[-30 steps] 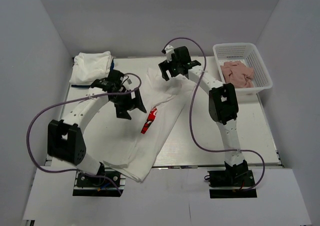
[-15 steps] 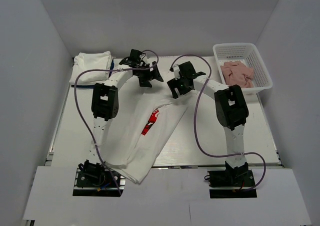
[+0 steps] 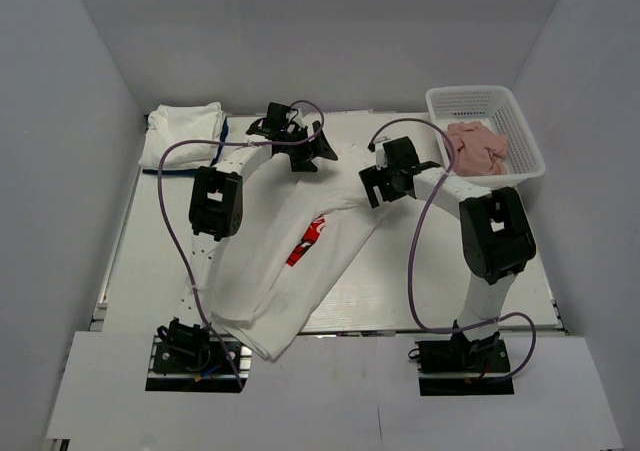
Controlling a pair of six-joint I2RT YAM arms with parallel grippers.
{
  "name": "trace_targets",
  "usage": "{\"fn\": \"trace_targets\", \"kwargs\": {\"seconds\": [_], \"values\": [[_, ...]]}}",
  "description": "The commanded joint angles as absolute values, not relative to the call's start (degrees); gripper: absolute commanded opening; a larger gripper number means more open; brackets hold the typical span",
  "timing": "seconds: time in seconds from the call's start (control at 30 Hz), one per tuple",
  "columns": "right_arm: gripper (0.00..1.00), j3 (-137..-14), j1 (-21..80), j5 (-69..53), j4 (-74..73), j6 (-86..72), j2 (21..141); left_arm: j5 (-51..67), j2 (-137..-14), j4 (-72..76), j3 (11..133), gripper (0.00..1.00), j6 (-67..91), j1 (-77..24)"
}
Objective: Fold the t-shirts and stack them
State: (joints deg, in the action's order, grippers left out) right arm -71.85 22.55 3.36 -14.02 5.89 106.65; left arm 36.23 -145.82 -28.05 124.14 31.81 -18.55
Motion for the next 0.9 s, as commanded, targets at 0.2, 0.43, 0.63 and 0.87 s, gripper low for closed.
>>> {"fn": "trace_targets", "kwargs": {"seconds": [0.2,0.43,0.63,0.87], "values": [[0.9,-76.9,22.1,-1.8,-11.2,2.6,111.2,25.2,-144.8,-30.8,121.5,1.0,33.4,-17.7],[0.9,-90.0,20.5,-1.1,-19.2,-1.3,124.2,14.6,-143.1,-35.7,122.6,1.0,34.7,-16.6],[0.9,-107.6,18.7,-6.0,-25.6,-2.1,136.1,8.6,-142.0,-38.8,123.1,1.0,38.9,-14.5],[0.9,-130.8,16.2,-9.3,-18.1,-4.7,151.5,7.8,-140.9,-37.4,122.7,1.0,41.6,-14.5]]}}
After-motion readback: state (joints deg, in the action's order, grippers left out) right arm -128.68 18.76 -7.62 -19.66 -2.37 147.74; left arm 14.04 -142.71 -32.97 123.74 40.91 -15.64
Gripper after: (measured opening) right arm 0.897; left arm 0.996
